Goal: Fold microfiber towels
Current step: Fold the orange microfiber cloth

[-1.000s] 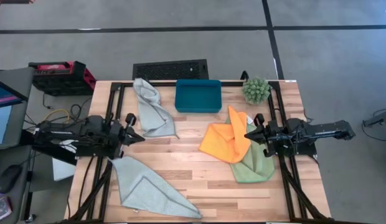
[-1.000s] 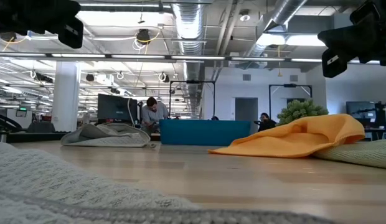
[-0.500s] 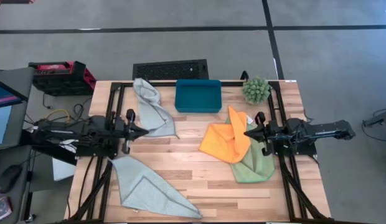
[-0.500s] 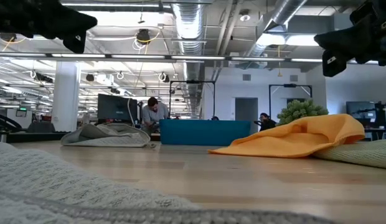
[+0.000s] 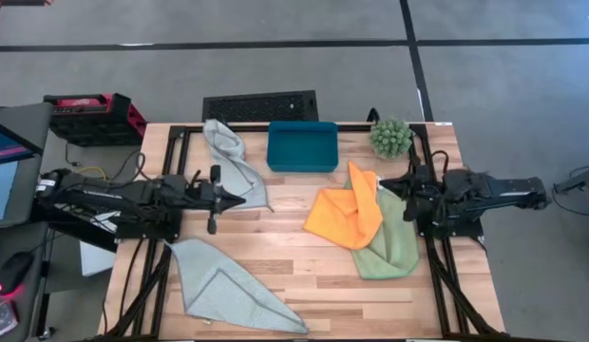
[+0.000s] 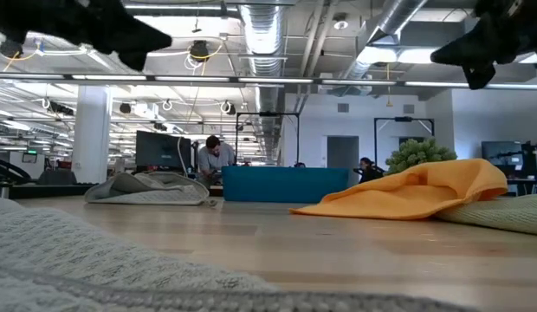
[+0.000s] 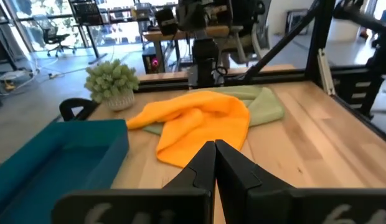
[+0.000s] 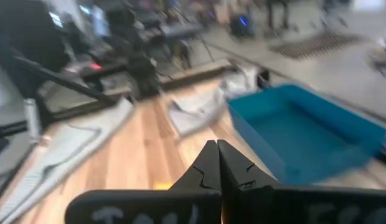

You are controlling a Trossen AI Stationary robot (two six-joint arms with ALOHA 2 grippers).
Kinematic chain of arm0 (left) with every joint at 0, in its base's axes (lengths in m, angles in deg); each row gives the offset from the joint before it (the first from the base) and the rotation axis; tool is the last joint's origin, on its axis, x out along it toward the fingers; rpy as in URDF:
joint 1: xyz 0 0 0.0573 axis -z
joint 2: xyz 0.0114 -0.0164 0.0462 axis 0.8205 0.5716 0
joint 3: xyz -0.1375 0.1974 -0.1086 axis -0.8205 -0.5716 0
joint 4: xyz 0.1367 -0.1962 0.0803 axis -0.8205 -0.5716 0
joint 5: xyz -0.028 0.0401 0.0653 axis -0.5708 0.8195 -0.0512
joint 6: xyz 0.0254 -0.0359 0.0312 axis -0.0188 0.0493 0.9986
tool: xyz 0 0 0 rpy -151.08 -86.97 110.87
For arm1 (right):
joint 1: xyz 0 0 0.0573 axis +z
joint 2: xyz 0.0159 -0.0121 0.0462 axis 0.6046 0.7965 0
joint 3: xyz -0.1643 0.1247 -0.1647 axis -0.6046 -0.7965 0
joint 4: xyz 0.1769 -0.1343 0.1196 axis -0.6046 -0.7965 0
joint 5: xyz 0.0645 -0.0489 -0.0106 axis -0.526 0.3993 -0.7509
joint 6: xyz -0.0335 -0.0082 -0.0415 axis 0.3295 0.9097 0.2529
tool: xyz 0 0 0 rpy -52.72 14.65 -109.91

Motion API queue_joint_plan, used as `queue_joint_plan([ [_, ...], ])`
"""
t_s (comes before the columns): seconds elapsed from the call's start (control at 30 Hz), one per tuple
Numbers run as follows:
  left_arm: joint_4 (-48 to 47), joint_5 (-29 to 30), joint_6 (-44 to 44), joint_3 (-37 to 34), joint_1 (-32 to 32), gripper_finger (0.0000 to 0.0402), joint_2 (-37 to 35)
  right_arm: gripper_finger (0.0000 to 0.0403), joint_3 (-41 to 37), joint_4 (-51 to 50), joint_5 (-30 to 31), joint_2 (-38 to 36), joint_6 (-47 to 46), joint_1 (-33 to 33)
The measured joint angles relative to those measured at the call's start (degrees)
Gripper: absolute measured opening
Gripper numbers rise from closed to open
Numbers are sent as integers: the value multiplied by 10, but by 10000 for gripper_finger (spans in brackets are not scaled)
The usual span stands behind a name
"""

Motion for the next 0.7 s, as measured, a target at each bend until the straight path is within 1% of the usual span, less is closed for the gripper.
queue_joint_plan([
  [0.07, -10, 0, 9, 24, 0, 0, 35, 4, 19, -29, 7, 32, -20, 0],
  [0.13, -26, 0, 18, 46, 0, 0, 67, 11, 33, -37, 7, 68, -23, 0],
  [0.27, -22, 0, 12, 75, 0, 0, 118, 42, 60, -35, 16, 142, -24, -4],
  [0.33, -21, 0, 5, 87, 0, 0, 137, 60, 75, -36, 17, 181, -23, -15],
  [0.5, -8, 0, -4, 107, 0, 0, 172, 103, 118, -41, 16, 270, -21, -70],
  [0.57, -8, 0, -6, 111, 0, 0, 178, 121, 137, -58, -2, 307, -21, -95],
  [0.7, -8, -4, -15, 113, 0, 0, 177, 148, 180, -101, -69, 374, -23, -157],
])
